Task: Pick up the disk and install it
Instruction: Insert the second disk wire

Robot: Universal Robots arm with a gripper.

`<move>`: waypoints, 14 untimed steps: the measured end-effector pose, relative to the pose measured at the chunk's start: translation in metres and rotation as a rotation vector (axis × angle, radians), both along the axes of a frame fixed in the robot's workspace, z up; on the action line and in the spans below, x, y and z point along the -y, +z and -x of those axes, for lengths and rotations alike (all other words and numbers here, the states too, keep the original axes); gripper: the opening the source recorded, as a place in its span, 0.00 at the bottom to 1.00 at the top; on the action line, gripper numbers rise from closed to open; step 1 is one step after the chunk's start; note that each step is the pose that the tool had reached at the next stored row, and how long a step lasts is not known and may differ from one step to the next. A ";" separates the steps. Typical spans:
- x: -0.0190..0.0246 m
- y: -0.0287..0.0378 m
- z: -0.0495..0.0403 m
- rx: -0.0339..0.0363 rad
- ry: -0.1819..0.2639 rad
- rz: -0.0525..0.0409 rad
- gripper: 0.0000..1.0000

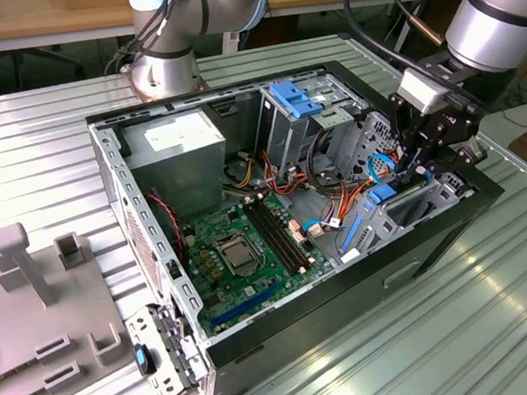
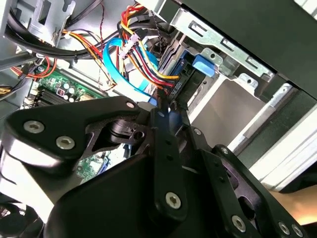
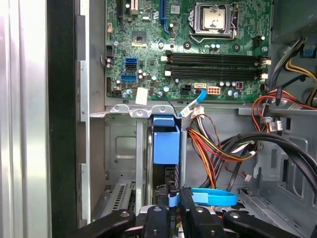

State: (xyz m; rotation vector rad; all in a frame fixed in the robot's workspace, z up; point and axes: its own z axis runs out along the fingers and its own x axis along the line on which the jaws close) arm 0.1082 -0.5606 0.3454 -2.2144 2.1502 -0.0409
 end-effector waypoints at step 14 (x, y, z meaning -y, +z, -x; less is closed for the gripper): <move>0.0000 0.0055 0.0000 0.0009 0.000 0.0004 0.11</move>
